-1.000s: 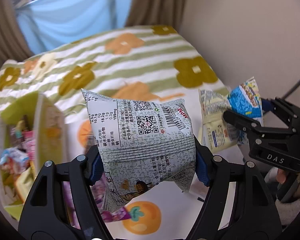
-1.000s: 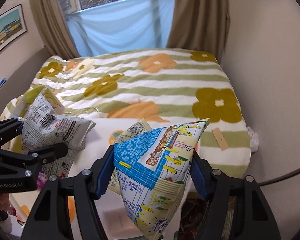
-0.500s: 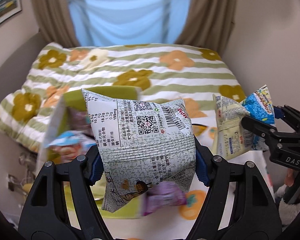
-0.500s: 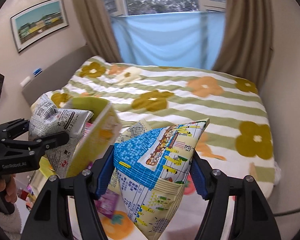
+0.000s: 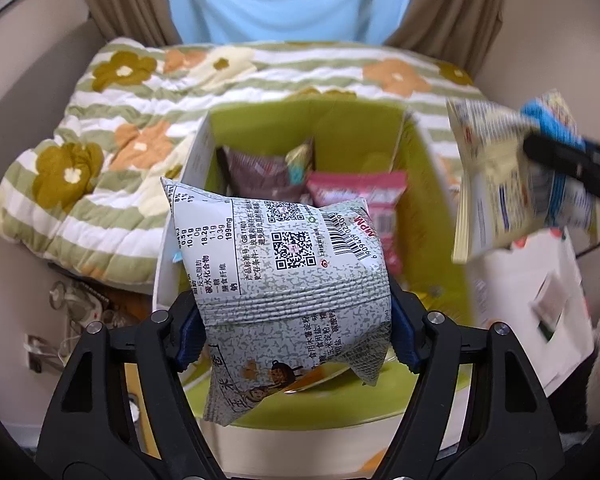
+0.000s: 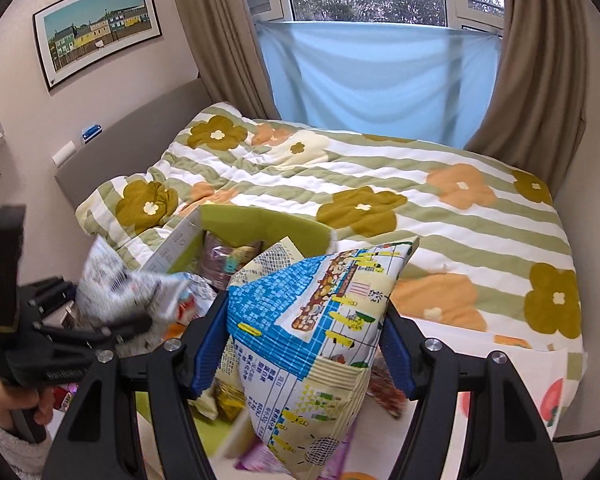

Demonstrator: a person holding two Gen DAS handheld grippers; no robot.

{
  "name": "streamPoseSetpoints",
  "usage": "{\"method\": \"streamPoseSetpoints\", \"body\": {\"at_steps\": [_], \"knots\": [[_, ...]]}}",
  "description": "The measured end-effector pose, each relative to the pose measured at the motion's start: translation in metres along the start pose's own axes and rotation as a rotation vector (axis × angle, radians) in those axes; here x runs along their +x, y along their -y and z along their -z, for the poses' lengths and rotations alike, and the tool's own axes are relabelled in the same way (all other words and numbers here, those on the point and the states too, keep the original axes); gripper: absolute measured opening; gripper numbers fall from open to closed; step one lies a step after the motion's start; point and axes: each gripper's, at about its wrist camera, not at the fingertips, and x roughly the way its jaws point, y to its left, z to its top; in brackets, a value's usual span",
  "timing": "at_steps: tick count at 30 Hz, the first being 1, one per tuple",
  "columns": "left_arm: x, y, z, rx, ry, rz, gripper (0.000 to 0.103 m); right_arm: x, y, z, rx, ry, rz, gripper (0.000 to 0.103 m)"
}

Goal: Organize snacks
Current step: 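Carry both bags over the box and open the left tool to drop the grey bag, then open the right tool to drop the blue-patterned bag into the box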

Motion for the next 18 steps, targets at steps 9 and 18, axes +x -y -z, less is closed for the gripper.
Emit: {"method": "streamPoseSetpoints", "body": {"at_steps": [9,18], "knots": [[0.029,-0.027,0.014,0.049,-0.066,0.051,0.097,0.040,-0.034,-0.009,0.033,-0.043,0.035,0.064],[0.022,-0.038,0.013,0.042,-0.024,0.106,0.097,0.058,-0.041,-0.010,0.073,-0.077,0.072,0.064]]}}
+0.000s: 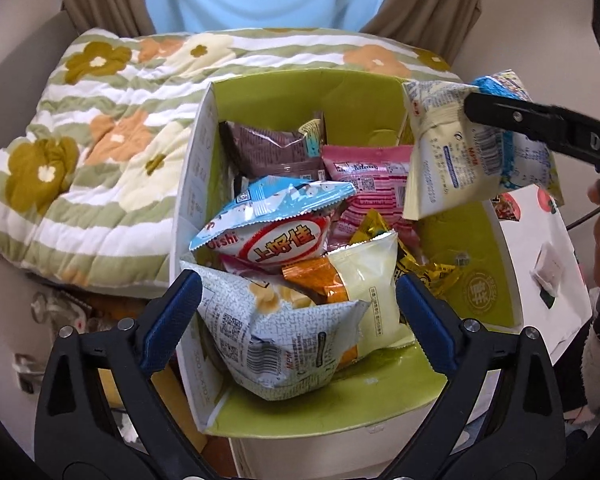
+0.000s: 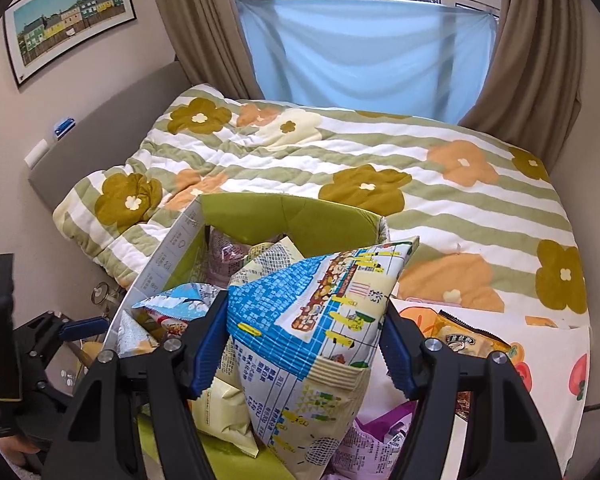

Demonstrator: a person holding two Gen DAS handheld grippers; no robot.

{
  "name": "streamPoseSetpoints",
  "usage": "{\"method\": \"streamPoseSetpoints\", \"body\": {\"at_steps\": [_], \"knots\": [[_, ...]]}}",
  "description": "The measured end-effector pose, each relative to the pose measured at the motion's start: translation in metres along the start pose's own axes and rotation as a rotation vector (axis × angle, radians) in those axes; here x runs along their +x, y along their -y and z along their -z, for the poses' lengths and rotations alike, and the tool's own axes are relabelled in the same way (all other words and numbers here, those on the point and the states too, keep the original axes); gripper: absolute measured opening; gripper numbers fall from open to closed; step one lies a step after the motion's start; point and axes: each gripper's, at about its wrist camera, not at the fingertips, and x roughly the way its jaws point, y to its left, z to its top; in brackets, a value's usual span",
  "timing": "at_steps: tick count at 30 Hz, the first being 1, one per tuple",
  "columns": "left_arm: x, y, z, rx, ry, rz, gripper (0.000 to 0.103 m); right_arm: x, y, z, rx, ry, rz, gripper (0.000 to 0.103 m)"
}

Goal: Organize snacks
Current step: 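Open the right tool to drop the blue-patterned bag into the box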

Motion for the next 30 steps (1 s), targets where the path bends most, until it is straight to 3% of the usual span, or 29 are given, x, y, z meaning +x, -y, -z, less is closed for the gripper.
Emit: {"method": "streamPoseSetpoints", "body": {"at_steps": [11,13,15,17,22,30], "knots": [[0.003,0.002,-0.007,-0.017,0.003,-0.038,0.097,0.037,0.006,-0.019,0.086,-0.027,-0.121,0.066],[0.006,0.002,-0.008,-0.023,-0.004,-0.043,0.097,0.046,0.006,-0.021,0.101,-0.026,-0.148,0.073],[0.008,0.003,-0.008,-0.028,-0.009,-0.048,0.097,0.050,0.007,-0.021,0.114,-0.008,-0.157,0.093],[0.009,0.005,-0.008,-0.030,-0.009,-0.049,0.097,0.049,0.008,-0.018,0.123,0.019,-0.160,0.103],[0.009,0.012,-0.006,-0.025,-0.009,-0.050,0.097,0.036,0.009,-0.008,0.118,0.090,-0.193,0.103],[-0.013,0.029,-0.007,0.026,0.040,-0.034,0.097,0.005,0.009,0.004,0.086,0.097,-0.181,0.103]]}}
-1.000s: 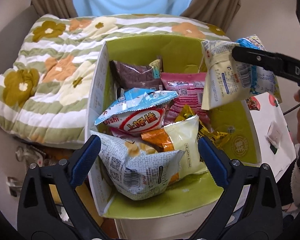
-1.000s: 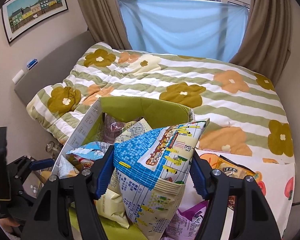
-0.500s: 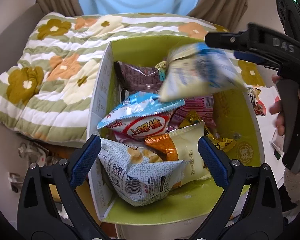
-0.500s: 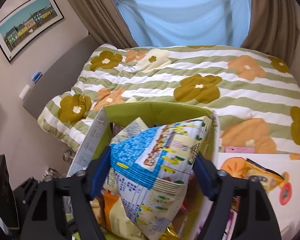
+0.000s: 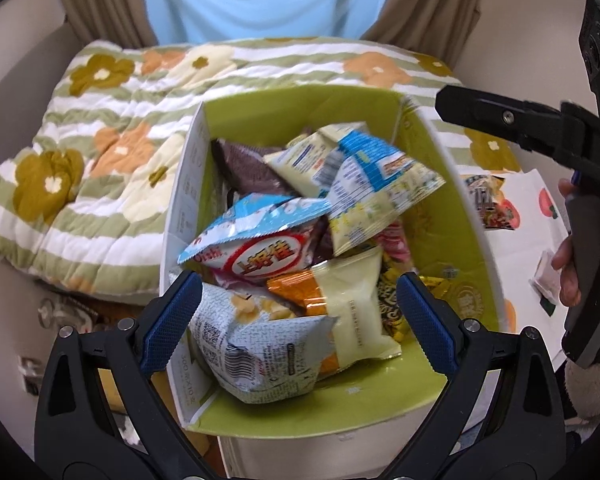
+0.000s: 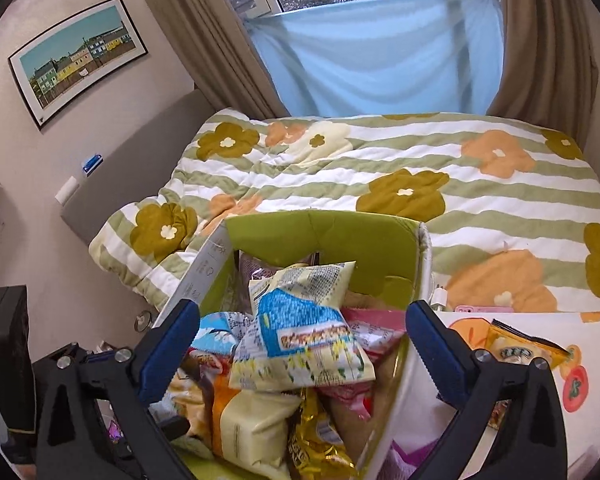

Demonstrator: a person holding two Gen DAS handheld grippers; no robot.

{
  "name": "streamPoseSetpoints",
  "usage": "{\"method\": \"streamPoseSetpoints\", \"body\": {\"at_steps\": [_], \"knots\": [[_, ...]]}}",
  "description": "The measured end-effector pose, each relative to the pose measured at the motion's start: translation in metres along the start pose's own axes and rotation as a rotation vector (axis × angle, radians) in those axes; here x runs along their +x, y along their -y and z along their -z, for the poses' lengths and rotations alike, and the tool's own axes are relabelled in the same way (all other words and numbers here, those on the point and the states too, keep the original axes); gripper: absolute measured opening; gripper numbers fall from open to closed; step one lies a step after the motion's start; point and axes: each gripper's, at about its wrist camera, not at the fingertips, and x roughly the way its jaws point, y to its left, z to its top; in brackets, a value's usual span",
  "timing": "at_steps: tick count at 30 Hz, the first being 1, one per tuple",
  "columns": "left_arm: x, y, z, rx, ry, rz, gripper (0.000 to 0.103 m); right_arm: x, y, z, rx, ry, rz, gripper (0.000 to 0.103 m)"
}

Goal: Organize snacks
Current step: 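Open the right tool to drop the blue-patterned bag into the box, then grasp the purple bag with the left tool while the right tool reaches the pale pink bag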

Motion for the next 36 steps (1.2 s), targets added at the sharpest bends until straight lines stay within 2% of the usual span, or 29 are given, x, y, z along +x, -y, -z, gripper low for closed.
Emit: {"method": "streamPoseSetpoints", "body": {"at_steps": [6,11,17,21,25,28,30,32,36], "knots": [[-0.020,0.030,-0.009,0.124,0.048,0.037,0.097,-0.045,0.005,0.007,-0.005,0.058,0.055,0.103],[-0.028,0.062,-0.020,0.238,0.066,0.101,0.097,-0.093,0.025,0.017,0.035,0.096,0.154,0.103],[-0.017,0.124,-0.031,0.490,0.042,0.170,0.097,-0.142,0.053,0.041,0.098,0.102,0.289,0.103],[0.005,0.171,-0.027,0.685,-0.036,0.201,0.097,-0.168,0.075,0.068,0.149,0.084,0.405,0.103],[0.026,0.217,-0.011,0.877,-0.149,0.226,0.097,-0.183,0.098,0.093,0.227,0.075,0.465,0.103],[0.050,0.252,0.010,1.055,-0.255,0.189,0.097,-0.192,0.120,0.114,0.293,0.073,0.493,0.103],[0.068,0.268,0.021,1.147,-0.294,0.141,0.097,-0.191,0.131,0.123,0.318,0.061,0.503,0.103],[0.087,0.278,0.026,1.175,-0.358,0.103,0.097,-0.187,0.146,0.136,0.349,0.038,0.510,0.103],[0.116,0.288,0.035,1.216,-0.465,0.078,0.097,-0.175,0.170,0.160,0.421,-0.002,0.517,0.103]]}}
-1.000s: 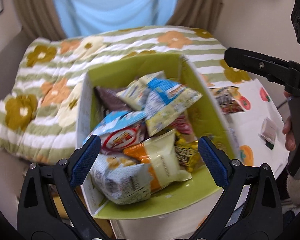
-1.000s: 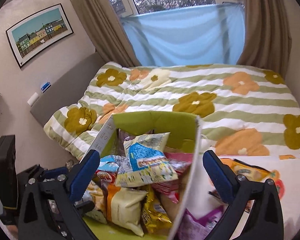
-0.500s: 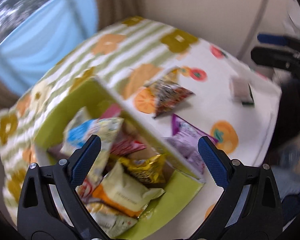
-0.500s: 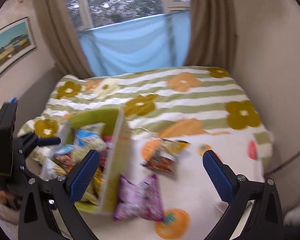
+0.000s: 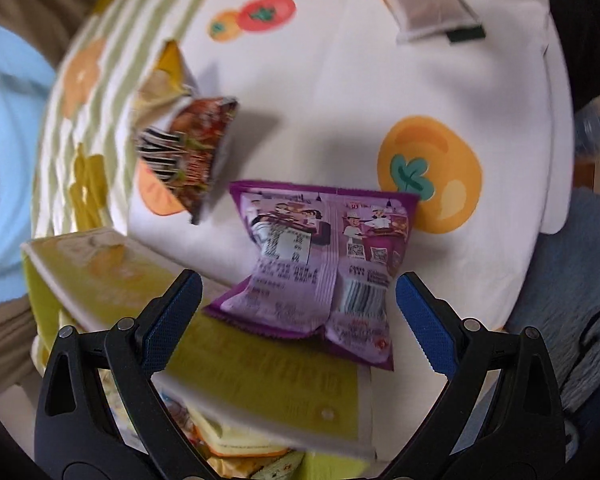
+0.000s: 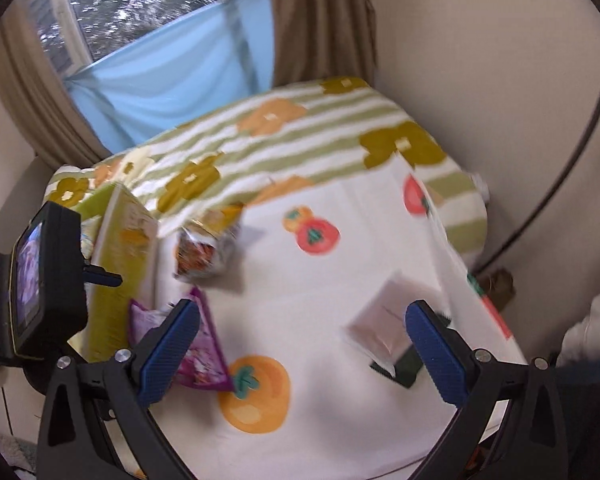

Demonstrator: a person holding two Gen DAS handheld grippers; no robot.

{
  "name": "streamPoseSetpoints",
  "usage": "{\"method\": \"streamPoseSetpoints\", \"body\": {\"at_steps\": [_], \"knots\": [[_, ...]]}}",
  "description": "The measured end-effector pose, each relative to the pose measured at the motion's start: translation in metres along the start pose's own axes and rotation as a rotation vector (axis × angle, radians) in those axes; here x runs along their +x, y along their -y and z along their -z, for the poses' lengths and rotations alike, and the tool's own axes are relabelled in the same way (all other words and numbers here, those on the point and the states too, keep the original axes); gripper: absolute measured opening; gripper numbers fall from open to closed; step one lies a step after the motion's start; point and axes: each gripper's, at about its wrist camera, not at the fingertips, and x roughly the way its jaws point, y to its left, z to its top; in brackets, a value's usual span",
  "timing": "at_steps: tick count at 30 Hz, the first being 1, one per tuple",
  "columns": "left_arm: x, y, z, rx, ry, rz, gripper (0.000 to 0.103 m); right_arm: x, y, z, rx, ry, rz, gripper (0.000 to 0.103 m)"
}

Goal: Organize snacks
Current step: 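Grasp the purple bag with the left tool while the right tool reaches the pale pink bag, then grasp the pale pink bag with the right tool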

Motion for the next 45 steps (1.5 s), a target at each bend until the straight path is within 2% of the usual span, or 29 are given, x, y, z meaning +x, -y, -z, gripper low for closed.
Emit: {"method": "streamPoseSetpoints", "body": {"at_steps": [6,11,14,18,22,29,32,33,39,45], "knots": [[0.032,0.010,-0.013,0.046,-0.134,0.050,0.097,0.030,0.028,0.012,0.066,-0.062,0.014,0.103],[0.046,0.015,-0.022,0.054,-0.203,0.059,0.097,0.049,0.040,0.018,0.104,-0.102,-0.006,0.103],[0.053,0.021,-0.028,0.059,-0.224,0.053,0.095,0.059,0.041,0.020,0.113,-0.118,-0.009,0.103],[0.056,0.028,-0.035,0.068,-0.237,0.036,0.080,0.066,0.044,0.019,0.113,-0.126,-0.015,0.103],[0.052,0.029,-0.051,0.033,-0.233,0.056,0.078,0.069,0.050,0.017,0.096,-0.121,-0.003,0.103],[0.045,0.029,-0.081,-0.160,-0.203,0.100,0.077,0.073,0.062,0.015,0.099,-0.107,0.036,0.103],[0.043,0.017,-0.088,-0.285,-0.172,0.127,0.078,0.075,0.065,0.013,0.093,-0.092,0.064,0.103],[0.043,0.019,-0.096,-0.339,-0.162,0.127,0.079,0.077,0.066,0.013,0.091,-0.092,0.074,0.103],[0.047,0.007,-0.095,-0.606,-0.096,0.137,0.088,0.097,0.069,0.013,0.106,-0.115,0.110,0.102],[0.045,0.000,-0.089,-0.700,-0.050,0.144,0.090,0.113,0.061,0.011,0.050,-0.121,0.144,0.100]]}}
